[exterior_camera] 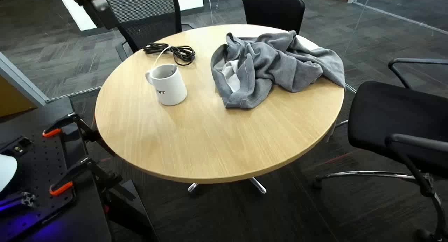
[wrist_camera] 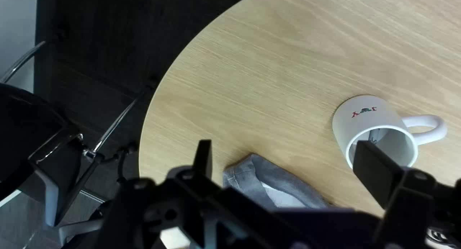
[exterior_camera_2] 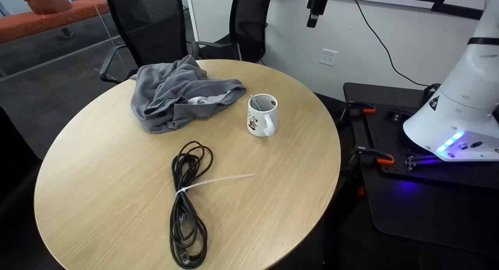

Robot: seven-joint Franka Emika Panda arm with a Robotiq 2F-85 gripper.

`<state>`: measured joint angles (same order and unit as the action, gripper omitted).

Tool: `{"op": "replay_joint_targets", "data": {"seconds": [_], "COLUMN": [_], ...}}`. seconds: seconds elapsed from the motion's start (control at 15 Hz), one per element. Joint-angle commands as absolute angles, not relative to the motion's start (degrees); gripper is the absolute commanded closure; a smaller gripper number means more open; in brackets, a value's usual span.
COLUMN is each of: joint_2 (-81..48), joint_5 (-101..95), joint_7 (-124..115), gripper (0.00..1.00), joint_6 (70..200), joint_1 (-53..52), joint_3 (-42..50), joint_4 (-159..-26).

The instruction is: Pick up the pen from the white mug cup and place it on the table.

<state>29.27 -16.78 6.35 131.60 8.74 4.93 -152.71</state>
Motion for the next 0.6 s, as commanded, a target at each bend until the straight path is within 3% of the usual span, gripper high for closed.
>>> {"op": "replay_joint_targets", "data": {"seconds": [0.0,0.53], "joint_2": [29.3,30.7], "joint_5": [-16.8,-15.7], "joint_7": [6.3,5.0], "gripper": [0.00,0.00], "joint_6": [131.4,134.1], "joint_1": [8.6,6.2], "joint_3": [5.0,3.0], "joint_4": [-152.6,-153.4]}}
